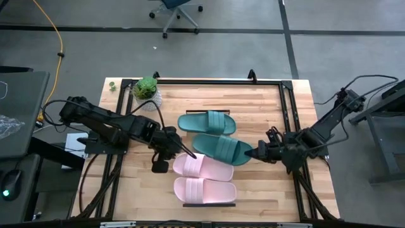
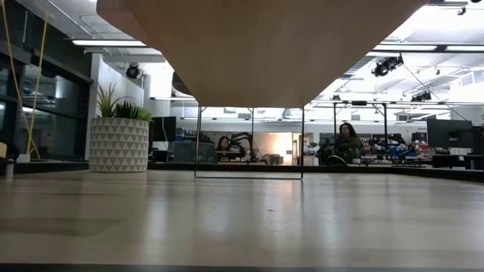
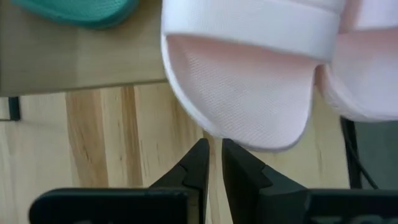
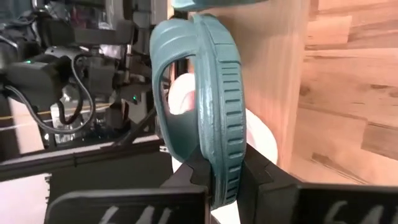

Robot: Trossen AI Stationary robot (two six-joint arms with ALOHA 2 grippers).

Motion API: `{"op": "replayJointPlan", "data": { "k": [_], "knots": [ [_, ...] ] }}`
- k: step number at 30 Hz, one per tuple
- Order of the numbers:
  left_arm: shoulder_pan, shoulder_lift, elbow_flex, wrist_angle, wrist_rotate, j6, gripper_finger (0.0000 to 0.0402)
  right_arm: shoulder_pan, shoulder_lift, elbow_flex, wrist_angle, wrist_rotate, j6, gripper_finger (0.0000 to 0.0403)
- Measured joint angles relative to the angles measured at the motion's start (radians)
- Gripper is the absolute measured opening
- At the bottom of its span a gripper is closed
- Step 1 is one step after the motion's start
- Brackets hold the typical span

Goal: Pick and place slides into the shelf
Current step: Put the green slides on the shelf

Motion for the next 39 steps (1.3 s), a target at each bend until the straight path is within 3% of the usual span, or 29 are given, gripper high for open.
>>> {"op": "replayJointPlan", "data": {
  "k": [11, 18, 24, 39],
  "knots": [
    [0.0, 0.0, 0.0, 0.054, 0.004, 0.001, 0.0011, -0.049, -0.003, 0.0, 0.029, -0.066, -0.088, 0.001],
    [0.0, 0.0, 0.0, 0.004, 0.004, -0.002, 0.0009, -0.053, -0.003, 0.0, 0.011, -0.105, -0.079, 0.001],
    [0.0, 0.0, 0.0, -0.058, 0.015, 0.006, 0.0008, -0.041, -0.003, 0.0, 0.0, -0.097, -0.066, 0.001],
    [0.0, 0.027, -0.001, -0.002, 0.056, 0.031, 0.0007, -0.041, -0.003, 0.0, 0.008, -0.064, -0.078, 0.001]
  ]
}}
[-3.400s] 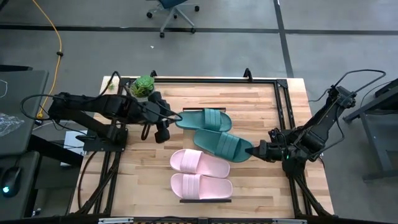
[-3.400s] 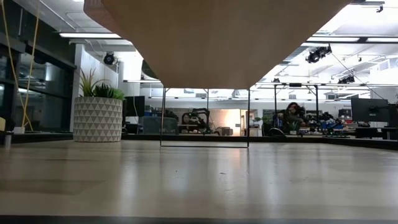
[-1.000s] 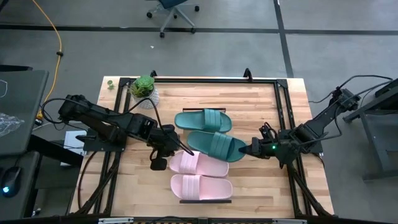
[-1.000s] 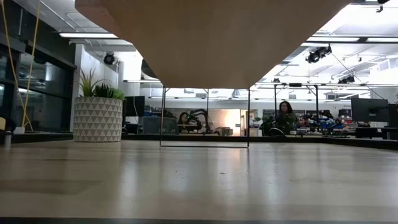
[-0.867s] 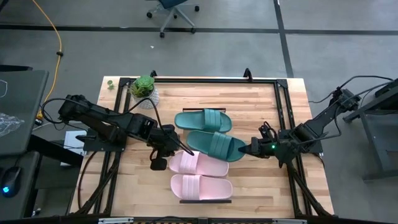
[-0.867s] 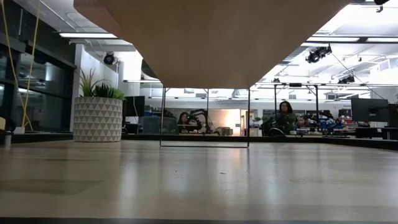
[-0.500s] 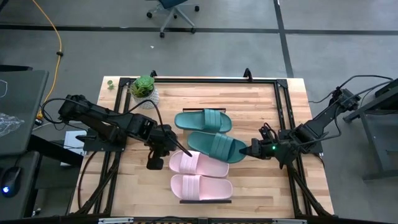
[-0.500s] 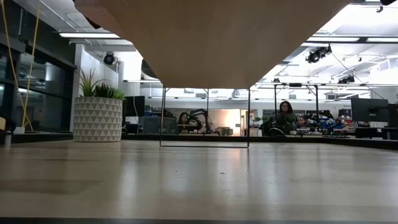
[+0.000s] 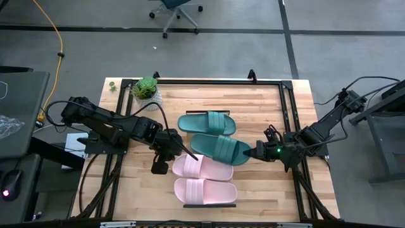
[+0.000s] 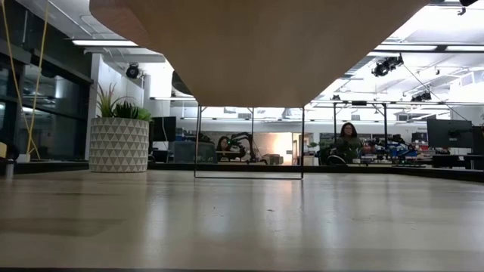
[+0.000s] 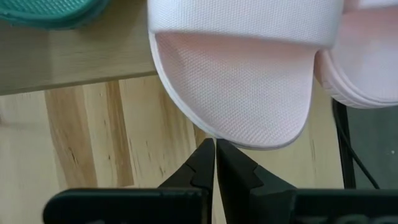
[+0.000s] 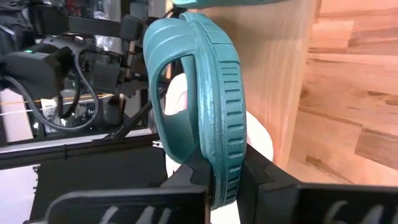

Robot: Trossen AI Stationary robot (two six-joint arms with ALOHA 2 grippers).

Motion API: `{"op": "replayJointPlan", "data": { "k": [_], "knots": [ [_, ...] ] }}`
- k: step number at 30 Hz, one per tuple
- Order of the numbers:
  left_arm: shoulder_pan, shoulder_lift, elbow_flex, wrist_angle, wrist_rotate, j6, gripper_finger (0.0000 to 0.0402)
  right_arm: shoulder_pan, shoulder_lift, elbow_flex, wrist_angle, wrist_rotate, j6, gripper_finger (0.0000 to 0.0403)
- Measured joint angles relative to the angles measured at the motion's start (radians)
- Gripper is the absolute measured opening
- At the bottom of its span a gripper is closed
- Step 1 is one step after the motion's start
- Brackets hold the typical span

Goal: Pick and place slides into the shelf
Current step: Put the green slides on the shelf

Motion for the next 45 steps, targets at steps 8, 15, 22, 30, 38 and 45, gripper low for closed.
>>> {"op": "replayJointPlan", "data": {
  "k": [8, 15, 22, 30, 38, 45],
  "knots": [
    [0.0, 0.0, 0.0, 0.01, -0.006, 0.0, 0.0007, -0.012, 0.0, 0.0, 0.027, 0.011, -0.049, 0.001],
    [0.0, 0.0, 0.0, 0.014, -0.007, 0.0, 0.0008, -0.039, 0.0, 0.0, 0.032, -0.015, -0.093, 0.001],
    [0.0, 0.0, 0.0, 0.018, -0.009, 0.01, 0.0008, -0.113, 0.006, 0.0, 0.029, -0.115, -0.122, 0.001],
    [0.0, 0.0, 0.0, 0.019, -0.011, 0.011, 0.0008, -0.174, 0.015, 0.0, -0.01, -0.202, -0.103, 0.001],
    [0.0, 0.0, 0.0, 0.019, -0.017, 0.011, 0.0008, -0.204, 0.013, -0.068, 0.08, -0.2, -0.072, 0.001],
    [0.0, 0.0, 0.0, 0.018, -0.017, 0.011, 0.0008, -0.21, -0.006, -0.212, 0.313, -0.171, -0.059, 0.001]
  ]
}}
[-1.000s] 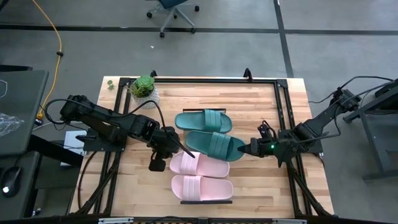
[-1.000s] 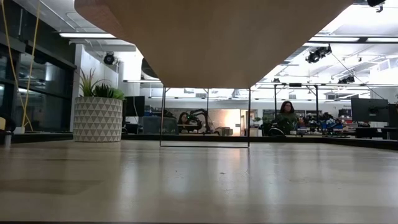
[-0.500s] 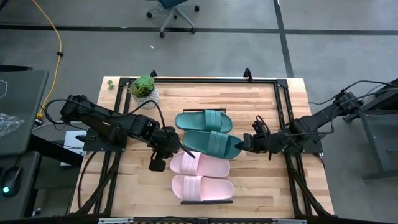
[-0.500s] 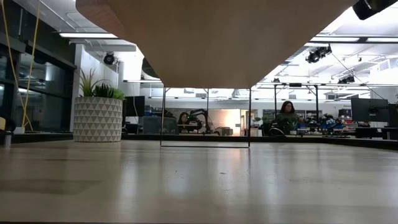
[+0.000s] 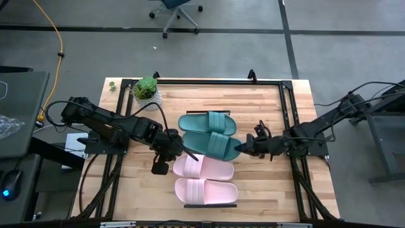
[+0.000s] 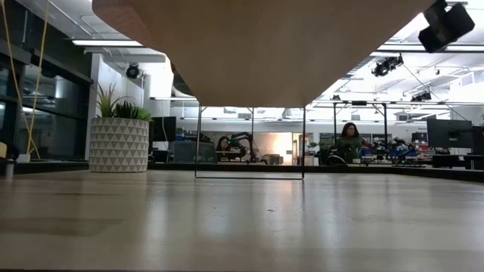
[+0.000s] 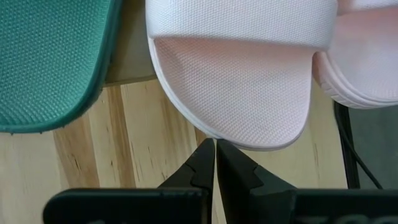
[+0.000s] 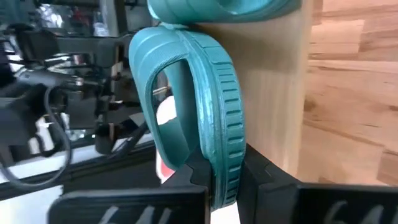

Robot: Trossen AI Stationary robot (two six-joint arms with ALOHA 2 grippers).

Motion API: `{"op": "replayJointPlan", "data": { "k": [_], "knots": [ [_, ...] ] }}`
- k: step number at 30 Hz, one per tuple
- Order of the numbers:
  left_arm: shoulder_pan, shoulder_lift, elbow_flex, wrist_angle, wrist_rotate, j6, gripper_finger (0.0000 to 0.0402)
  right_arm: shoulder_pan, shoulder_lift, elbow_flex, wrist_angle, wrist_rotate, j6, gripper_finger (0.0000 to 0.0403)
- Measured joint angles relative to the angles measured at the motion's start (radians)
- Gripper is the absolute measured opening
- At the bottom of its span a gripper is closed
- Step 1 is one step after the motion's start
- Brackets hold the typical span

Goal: Pick and place slides into the shelf
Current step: Put the green slides on the shelf

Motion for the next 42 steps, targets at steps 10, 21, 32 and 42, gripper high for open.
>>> {"op": "replayJointPlan", "data": {
  "k": [10, 21, 32, 42],
  "knots": [
    [0.0, 0.0, 0.0, -0.004, 0.003, 0.004, 0.0007, -0.04, -0.03, -0.018, -0.035, -0.071, -0.018, 0.001],
    [0.0, 0.0, 0.0, -0.004, -0.006, 0.005, 0.0007, -0.107, -0.03, -0.018, -0.046, -0.17, -0.069, 0.001],
    [0.0, 0.0, 0.0, 0.001, -0.012, 0.008, 0.0007, -0.158, -0.027, -0.018, -0.054, -0.221, -0.116, 0.001],
    [0.0, 0.0, 0.0, 0.022, -0.022, 0.008, 0.0007, -0.177, 0.006, -0.018, -0.043, -0.251, -0.13, 0.001]
  ]
}}
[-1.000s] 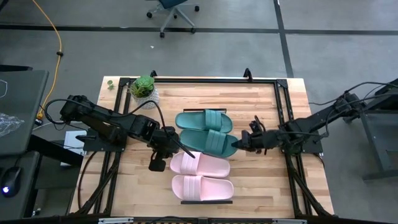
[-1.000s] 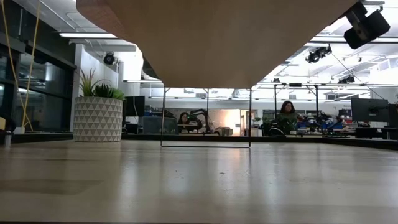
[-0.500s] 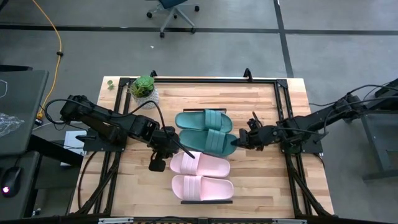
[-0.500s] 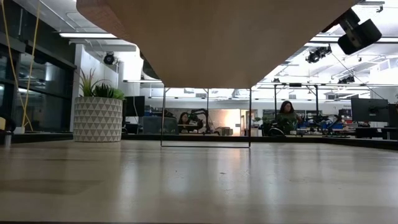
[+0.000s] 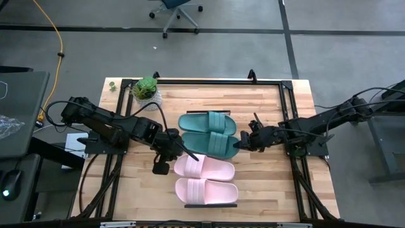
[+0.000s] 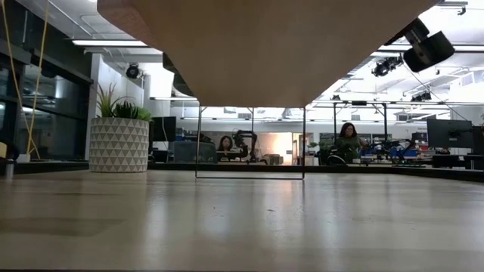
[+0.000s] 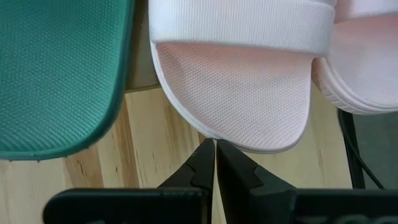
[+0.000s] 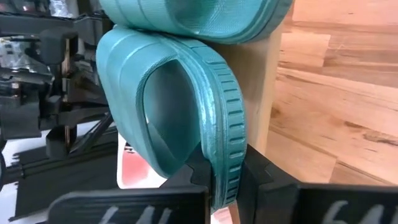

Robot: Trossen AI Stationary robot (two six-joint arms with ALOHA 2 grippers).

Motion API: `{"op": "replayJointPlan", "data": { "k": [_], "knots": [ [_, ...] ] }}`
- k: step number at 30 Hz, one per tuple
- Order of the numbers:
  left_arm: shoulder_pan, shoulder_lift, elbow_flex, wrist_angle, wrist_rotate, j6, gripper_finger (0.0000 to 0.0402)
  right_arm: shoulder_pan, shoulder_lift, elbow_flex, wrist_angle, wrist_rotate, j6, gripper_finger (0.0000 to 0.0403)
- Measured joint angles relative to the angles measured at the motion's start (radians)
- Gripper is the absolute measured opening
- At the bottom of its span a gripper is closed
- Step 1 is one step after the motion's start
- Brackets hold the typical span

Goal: Pick and place slides into the shelf
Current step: Put the green slides on the shelf

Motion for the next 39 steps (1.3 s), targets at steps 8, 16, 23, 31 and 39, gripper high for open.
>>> {"op": "replayJointPlan", "data": {
  "k": [8, 16, 23, 31, 39],
  "knots": [
    [0.0, 0.0, 0.0, 0.002, 0.0, 0.001, 0.0007, -0.001, 0.008, -0.001, -0.001, -0.005, 0.003, 0.0017],
    [0.0, 0.0, 0.0, 0.009, -0.003, 0.009, 0.0007, -0.014, 0.008, -0.001, 0.006, -0.015, -0.022, 0.0012],
    [0.0, 0.0, 0.0, 0.022, -0.008, 0.019, 0.0007, -0.019, 0.008, -0.001, 0.004, -0.015, -0.029, 0.0012],
    [0.0, 0.0, 0.0, 0.032, -0.017, 0.026, 0.0007, -0.019, 0.008, -0.001, -0.001, -0.012, -0.031, 0.0012],
    [0.0, 0.0, 0.0, 0.04, -0.021, 0.026, 0.0007, -0.019, 0.009, -0.001, -0.006, -0.006, -0.028, 0.0058]
  ]
}}
